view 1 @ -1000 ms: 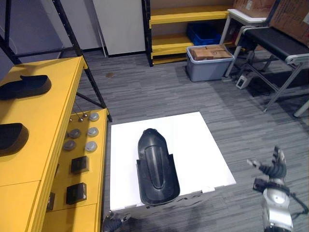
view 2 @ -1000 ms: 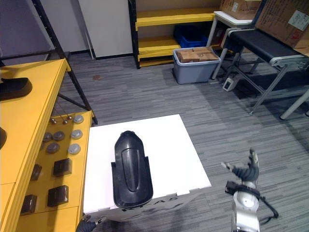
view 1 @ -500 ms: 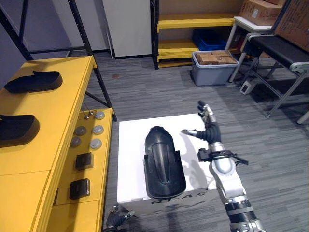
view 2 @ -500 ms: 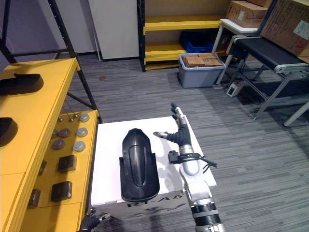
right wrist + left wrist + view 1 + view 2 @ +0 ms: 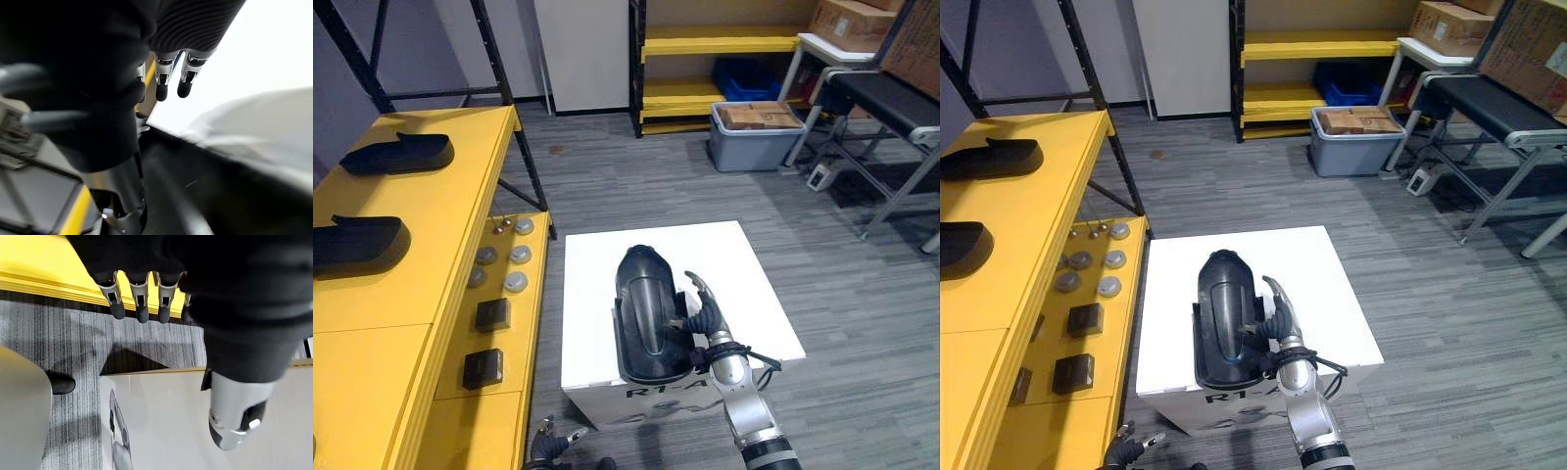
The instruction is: Walk over and take plastic housings, then place them on the shelf
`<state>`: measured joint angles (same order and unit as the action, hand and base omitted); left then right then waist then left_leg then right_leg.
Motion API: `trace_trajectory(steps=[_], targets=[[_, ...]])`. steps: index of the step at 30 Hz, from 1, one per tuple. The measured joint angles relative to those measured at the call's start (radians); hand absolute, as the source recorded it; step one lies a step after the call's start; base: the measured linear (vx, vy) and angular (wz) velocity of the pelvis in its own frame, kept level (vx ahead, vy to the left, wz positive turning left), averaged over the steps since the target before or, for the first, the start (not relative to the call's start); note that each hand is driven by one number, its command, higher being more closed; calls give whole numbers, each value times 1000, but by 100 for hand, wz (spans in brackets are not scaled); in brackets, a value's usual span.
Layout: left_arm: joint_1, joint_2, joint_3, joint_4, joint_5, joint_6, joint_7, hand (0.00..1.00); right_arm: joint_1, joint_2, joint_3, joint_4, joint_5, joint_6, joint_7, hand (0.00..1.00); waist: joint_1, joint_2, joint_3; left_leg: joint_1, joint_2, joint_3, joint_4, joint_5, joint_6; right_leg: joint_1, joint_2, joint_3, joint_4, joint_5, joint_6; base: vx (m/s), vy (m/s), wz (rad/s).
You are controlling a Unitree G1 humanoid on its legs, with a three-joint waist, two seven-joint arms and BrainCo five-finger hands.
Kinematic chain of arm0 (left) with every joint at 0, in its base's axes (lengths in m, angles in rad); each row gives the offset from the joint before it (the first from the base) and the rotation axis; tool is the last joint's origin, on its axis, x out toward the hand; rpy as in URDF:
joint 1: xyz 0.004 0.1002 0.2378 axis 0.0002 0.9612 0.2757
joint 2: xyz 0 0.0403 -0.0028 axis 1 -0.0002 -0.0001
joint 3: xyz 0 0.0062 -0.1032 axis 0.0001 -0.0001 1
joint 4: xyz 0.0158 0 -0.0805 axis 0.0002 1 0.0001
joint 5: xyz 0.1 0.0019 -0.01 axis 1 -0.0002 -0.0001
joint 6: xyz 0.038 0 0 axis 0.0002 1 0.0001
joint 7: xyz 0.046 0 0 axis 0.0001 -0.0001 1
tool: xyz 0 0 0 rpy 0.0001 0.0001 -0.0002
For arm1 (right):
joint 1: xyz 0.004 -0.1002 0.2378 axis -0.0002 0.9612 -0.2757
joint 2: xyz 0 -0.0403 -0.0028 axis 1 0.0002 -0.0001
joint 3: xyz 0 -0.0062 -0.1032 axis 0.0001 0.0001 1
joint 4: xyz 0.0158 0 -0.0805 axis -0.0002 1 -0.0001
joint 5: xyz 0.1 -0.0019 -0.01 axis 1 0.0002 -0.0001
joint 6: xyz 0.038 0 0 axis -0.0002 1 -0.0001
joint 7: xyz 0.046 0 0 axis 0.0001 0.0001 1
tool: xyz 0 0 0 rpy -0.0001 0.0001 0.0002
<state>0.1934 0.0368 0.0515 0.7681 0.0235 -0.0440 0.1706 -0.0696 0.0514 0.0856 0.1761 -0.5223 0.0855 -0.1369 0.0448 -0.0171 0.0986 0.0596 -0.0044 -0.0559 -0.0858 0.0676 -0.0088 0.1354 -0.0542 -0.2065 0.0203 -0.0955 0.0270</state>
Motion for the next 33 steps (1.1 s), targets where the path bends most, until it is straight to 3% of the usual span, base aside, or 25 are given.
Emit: trace_trajectory(steps=[4,5,13,33], targets=[[-2,1,-11,1,1,2,6,0,-7,17,-52,45,-62,36,-70,0,5,1,1,1,0,0,0,-6,-10,9,1,-3,-10,-2,4,32,-44,3],[-3,3,-19,1,1,2,10,0,-10,17,-54,53,-62,40,-76,100,7,1,1,2,0,0,0,-7,-10,9,0,-3,-8,-3,5,-41,-9,-1],[-6,3,-23,2,4,2,18,0,-19,20,-118,94,-52,44,-81,100,17,-1,2,17,-6,-25,0,-7,-11,24,-7,-28,5,-13,19,-40,-7,7],[-2,16,-34,-16,-2,1,26,0,-54,19,-97,154,159,-8,-61,100,19,-12,4,18,-13,-39,-1,-5,-8,41,-11,-52,-10,-12,18,-1,-7,3]])
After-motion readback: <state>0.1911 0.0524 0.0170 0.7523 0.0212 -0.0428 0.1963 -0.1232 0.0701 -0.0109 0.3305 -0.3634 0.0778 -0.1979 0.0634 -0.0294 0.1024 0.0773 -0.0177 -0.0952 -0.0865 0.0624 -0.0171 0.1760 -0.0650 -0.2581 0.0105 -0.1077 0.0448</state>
